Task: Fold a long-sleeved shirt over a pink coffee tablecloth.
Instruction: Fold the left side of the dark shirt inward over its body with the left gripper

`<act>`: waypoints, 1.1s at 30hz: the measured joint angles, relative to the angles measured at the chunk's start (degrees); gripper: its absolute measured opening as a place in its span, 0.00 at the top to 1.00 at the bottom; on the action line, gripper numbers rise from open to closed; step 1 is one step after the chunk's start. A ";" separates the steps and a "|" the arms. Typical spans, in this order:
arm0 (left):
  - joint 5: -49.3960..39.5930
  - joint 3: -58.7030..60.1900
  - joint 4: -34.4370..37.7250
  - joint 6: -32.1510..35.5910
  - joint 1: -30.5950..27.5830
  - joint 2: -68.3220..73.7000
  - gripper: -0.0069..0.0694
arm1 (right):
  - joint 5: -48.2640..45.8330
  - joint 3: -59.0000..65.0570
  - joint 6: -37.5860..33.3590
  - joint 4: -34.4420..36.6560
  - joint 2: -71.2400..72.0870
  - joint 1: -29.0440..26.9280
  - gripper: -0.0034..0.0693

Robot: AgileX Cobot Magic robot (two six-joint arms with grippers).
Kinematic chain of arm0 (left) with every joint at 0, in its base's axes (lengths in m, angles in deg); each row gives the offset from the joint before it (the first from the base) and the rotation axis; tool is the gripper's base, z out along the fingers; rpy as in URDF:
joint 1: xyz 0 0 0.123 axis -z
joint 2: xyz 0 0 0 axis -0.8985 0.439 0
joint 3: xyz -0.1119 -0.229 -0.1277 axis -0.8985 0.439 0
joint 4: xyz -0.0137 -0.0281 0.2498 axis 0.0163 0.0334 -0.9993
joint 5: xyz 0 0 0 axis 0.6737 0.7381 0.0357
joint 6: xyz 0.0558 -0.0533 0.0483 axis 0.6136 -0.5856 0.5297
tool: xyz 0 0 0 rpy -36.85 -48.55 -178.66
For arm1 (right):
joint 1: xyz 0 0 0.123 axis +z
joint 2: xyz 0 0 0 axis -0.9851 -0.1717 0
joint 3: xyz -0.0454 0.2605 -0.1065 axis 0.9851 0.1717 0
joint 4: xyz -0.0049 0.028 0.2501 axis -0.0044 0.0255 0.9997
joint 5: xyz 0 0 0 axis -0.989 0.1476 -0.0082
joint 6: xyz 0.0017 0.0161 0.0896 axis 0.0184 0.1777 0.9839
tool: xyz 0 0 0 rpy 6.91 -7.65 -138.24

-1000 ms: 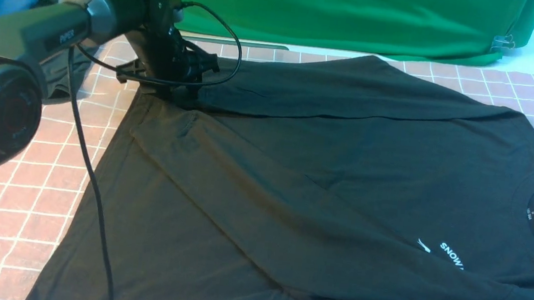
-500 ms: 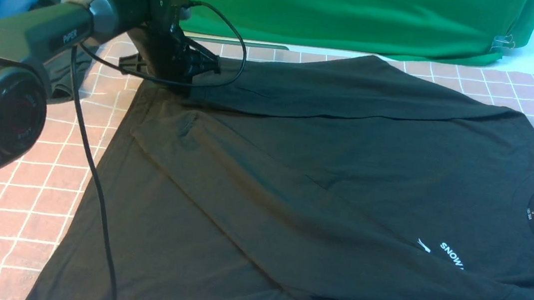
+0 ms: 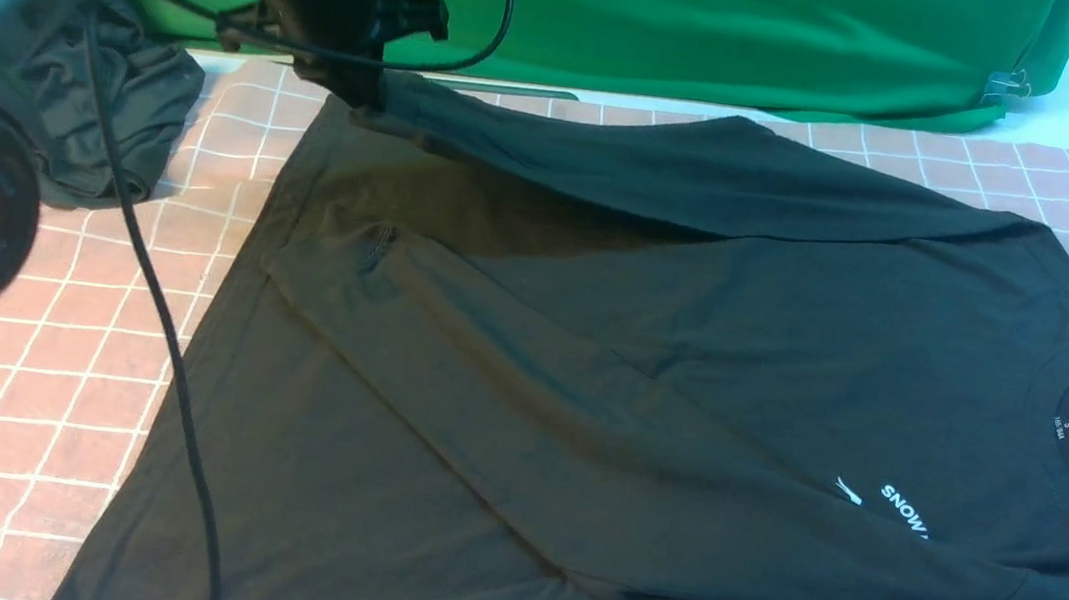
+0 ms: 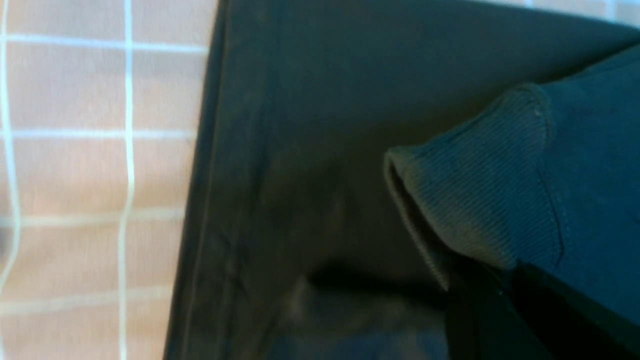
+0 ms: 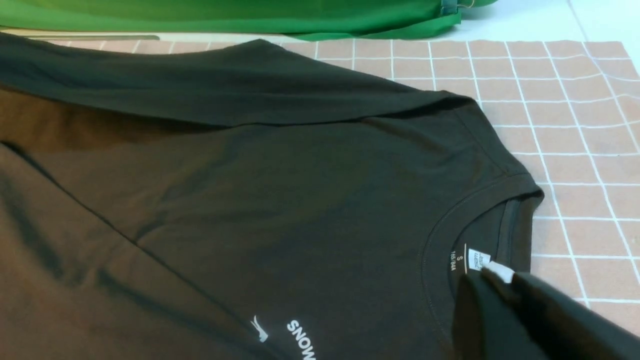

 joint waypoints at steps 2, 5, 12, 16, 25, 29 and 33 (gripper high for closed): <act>-1.35 0.00 0.16 0.06 0.05 -1.58 0.85 | 0.00 0.00 0.00 0.00 0.00 0.00 0.80; -1.85 0.07 0.31 -0.48 0.06 -3.78 0.85 | 0.00 0.00 0.00 0.00 0.00 0.00 0.80; -1.89 6.90 3.54 -2.29 0.06 -8.61 0.85 | 0.00 0.00 -1.01 0.00 0.00 0.00 0.78; -1.91 14.03 4.45 -2.29 0.11 -10.66 0.85 | 0.00 0.00 -1.33 0.00 0.00 0.00 0.78; -1.90 25.58 4.19 -2.99 0.11 -13.79 0.85 | -0.05 0.00 -2.00 0.00 0.00 0.00 0.76; -1.90 29.54 2.04 -3.75 0.11 -14.32 0.85 | -0.05 0.00 -2.24 0.00 0.00 0.00 0.76; -1.95 32.04 -0.80 -4.51 0.11 -14.37 0.85 | -0.11 0.00 -2.62 0.00 0.00 0.00 0.76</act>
